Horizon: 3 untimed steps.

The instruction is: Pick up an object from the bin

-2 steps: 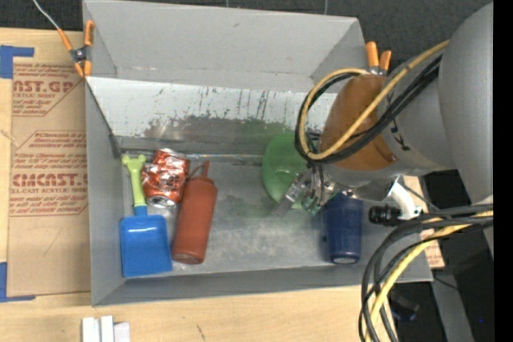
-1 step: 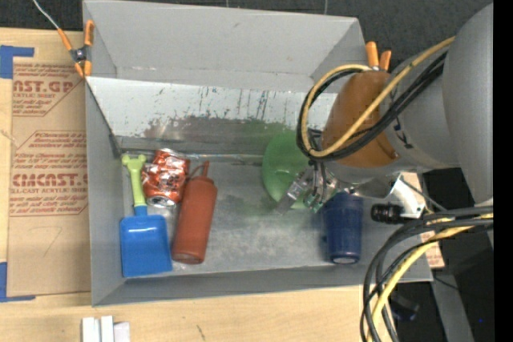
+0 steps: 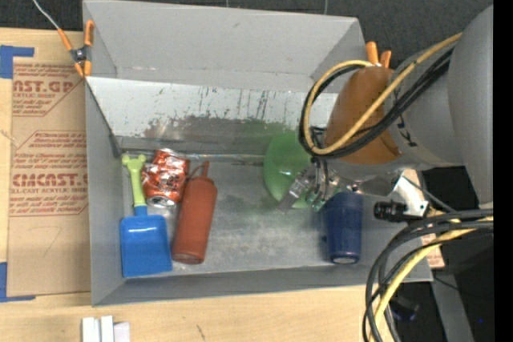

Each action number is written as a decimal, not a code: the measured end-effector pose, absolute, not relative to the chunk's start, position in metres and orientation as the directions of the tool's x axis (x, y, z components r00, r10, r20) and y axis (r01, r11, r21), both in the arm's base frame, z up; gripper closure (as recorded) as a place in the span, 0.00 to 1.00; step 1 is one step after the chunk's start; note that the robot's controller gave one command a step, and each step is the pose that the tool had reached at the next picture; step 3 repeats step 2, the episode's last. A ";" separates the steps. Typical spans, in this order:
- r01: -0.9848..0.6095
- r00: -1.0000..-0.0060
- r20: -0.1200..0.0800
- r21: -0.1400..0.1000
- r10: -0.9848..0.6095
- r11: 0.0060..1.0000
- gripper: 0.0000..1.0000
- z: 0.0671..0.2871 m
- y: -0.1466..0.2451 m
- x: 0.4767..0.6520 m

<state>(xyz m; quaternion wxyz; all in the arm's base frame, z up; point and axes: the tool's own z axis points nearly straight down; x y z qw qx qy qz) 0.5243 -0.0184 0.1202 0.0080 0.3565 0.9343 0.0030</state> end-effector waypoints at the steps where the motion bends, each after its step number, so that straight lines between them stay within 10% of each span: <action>1: 0.666 -0.746 -0.014 0.012 0.666 0.746 1.00 0.127 -0.018 0.524; 3: 0.666 -0.746 -0.012 0.011 0.666 0.746 1.00 0.133 -0.018 0.524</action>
Offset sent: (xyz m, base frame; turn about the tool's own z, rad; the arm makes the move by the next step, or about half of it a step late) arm -0.0002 0.0000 0.0251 0.0000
